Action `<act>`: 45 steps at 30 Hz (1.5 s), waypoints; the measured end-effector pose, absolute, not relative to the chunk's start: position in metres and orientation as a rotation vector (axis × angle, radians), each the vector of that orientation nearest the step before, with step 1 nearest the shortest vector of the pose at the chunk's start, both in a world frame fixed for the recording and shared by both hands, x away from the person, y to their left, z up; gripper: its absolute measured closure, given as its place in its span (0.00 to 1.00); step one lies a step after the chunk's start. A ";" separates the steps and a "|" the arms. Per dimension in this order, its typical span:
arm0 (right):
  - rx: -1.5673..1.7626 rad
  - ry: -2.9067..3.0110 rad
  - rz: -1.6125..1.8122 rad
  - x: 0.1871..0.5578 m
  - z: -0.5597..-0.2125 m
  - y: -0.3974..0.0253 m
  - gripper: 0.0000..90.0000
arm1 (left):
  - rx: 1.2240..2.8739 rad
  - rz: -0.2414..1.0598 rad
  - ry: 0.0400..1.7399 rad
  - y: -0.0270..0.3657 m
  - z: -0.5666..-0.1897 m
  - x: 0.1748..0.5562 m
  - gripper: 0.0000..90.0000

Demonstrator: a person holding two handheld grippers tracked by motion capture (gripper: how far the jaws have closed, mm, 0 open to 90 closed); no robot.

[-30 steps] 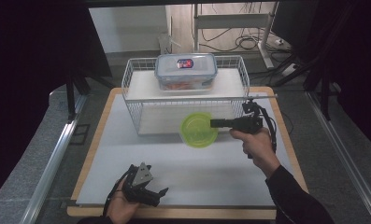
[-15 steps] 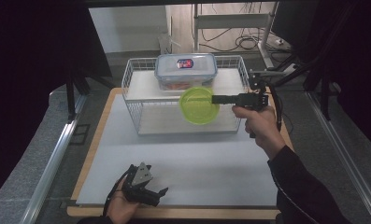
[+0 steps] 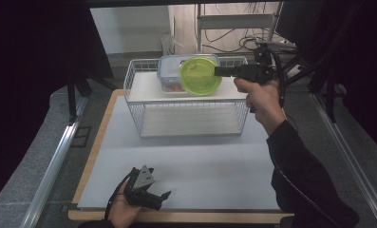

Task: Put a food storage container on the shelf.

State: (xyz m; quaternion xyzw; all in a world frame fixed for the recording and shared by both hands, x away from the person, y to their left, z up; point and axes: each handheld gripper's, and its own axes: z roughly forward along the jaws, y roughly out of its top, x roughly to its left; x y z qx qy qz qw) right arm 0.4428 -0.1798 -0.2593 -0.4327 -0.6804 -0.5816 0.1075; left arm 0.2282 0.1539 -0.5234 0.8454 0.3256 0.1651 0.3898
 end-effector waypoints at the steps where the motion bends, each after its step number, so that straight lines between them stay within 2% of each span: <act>1: -1.283 -1.996 -1.720 0.446 -0.257 -0.178 0.91 | 2.149 0.419 0.827 0.154 -0.523 0.228 0.03; 14: -1.459 -1.984 -1.761 0.490 -0.241 -0.151 0.91 | 2.146 0.400 0.822 0.155 -0.524 0.229 0.03; 30: -1.587 -1.892 -1.715 0.517 -0.254 -0.134 0.90 | 2.144 0.382 0.818 0.154 -0.525 0.229 0.03; 45: -1.650 -1.915 -1.761 0.524 -0.258 -0.124 0.80 | 2.145 0.371 0.814 0.154 -0.525 0.229 0.03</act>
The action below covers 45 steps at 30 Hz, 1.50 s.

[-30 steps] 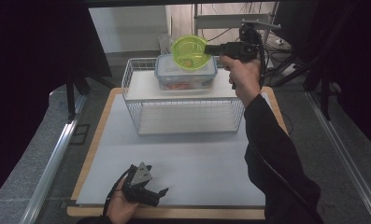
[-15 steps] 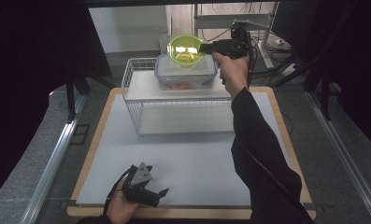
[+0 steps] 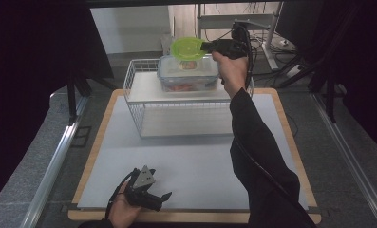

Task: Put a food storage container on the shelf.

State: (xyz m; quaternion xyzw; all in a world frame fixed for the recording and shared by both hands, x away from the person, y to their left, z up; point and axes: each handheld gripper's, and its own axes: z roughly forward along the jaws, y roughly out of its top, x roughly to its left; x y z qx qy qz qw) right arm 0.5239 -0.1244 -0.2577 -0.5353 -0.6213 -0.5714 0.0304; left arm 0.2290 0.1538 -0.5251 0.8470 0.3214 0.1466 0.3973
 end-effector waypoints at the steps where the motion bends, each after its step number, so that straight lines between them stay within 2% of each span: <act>1: -1.654 -1.909 -1.765 0.524 -0.258 -0.124 0.77 | 2.145 0.372 0.814 0.154 -0.525 0.229 0.03; 4: -1.649 -1.920 -1.765 0.524 -0.259 -0.124 0.75 | 2.144 0.373 0.815 0.154 -0.525 0.229 0.03; 6: -1.645 -1.935 -1.766 0.524 -0.259 -0.124 0.68 | 2.145 0.371 0.815 0.154 -0.525 0.229 0.03; 10: -1.593 -1.967 -1.784 0.523 -0.259 -0.124 0.47 | 2.147 0.372 0.813 0.153 -0.525 0.229 0.03; 11: -1.560 -1.997 -1.801 0.522 -0.260 -0.125 0.39 | 2.149 0.372 0.813 0.153 -0.525 0.229 0.03; 12: -1.560 -1.997 -1.801 0.522 -0.260 -0.125 0.39 | 2.151 0.373 0.812 0.153 -0.525 0.229 0.03; 16: -1.514 -2.045 -1.836 0.518 -0.260 -0.129 0.24 | 2.147 0.372 0.815 0.154 -0.525 0.229 0.03; 19: -1.465 -2.062 -1.837 0.513 -0.263 -0.133 0.18 | 2.149 0.376 0.814 0.153 -0.525 0.229 0.03; 28: -1.355 -2.236 -1.865 0.490 -0.276 -0.144 0.11 | 2.151 0.379 0.812 0.153 -0.525 0.229 0.03; 45: -1.202 -2.451 -1.853 0.434 -0.306 -0.161 0.08 | 2.075 0.343 0.826 0.158 -0.523 0.230 0.01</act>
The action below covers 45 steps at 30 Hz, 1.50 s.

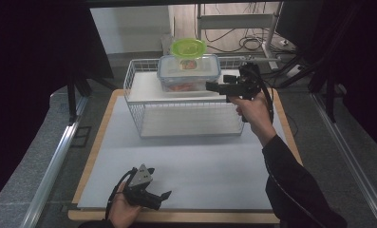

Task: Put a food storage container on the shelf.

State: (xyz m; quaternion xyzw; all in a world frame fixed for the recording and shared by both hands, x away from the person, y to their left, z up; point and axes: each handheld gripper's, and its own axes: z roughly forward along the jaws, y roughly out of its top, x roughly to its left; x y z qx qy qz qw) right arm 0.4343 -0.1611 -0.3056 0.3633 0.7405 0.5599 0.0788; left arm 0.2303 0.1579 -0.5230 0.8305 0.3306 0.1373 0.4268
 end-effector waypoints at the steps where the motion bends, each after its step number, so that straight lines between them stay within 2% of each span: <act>1: 1.075 2.220 1.672 0.431 -0.308 -0.162 0.08 | 2.074 0.341 0.826 0.158 -0.523 0.230 0.01; 18: 0.936 2.296 1.555 0.385 -0.346 -0.174 0.07 | 2.076 0.332 0.825 0.158 -0.524 0.231 0.01; 45: 0.823 2.341 1.405 0.346 -0.405 -0.192 0.03 | 2.094 0.319 0.815 0.156 -0.524 0.230 0.01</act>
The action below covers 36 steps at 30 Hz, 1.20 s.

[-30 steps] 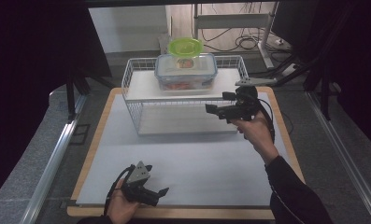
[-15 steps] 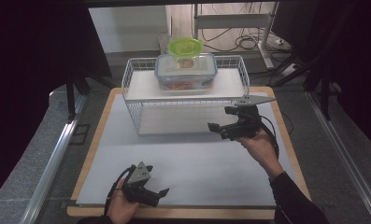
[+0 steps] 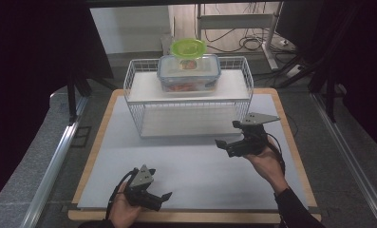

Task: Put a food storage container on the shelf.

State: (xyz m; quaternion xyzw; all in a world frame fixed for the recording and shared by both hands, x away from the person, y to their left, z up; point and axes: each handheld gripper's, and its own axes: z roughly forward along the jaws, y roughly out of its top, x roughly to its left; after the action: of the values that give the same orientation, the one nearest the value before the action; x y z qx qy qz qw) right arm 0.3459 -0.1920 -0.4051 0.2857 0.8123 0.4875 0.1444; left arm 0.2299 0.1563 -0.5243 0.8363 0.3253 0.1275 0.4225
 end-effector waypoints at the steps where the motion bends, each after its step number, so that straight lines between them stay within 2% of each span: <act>1: 0.821 2.345 1.407 0.345 -0.406 -0.193 0.03 | 2.094 0.318 0.815 0.156 -0.524 0.230 0.01; 14: 0.803 2.364 1.396 0.318 -0.421 -0.203 0.04 | 2.105 0.314 0.810 0.155 -0.523 0.229 0.03; 36: 0.884 2.340 1.292 0.288 -0.474 -0.241 0.03 | 2.116 0.326 0.809 0.155 -0.525 0.229 0.03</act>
State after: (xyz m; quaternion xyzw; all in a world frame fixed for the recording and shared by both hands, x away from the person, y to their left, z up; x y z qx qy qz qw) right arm 0.2877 -0.2410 -0.4741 0.3100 0.8201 0.4528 0.1624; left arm 0.2293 0.1555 -0.5246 0.8418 0.3218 0.1298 0.4135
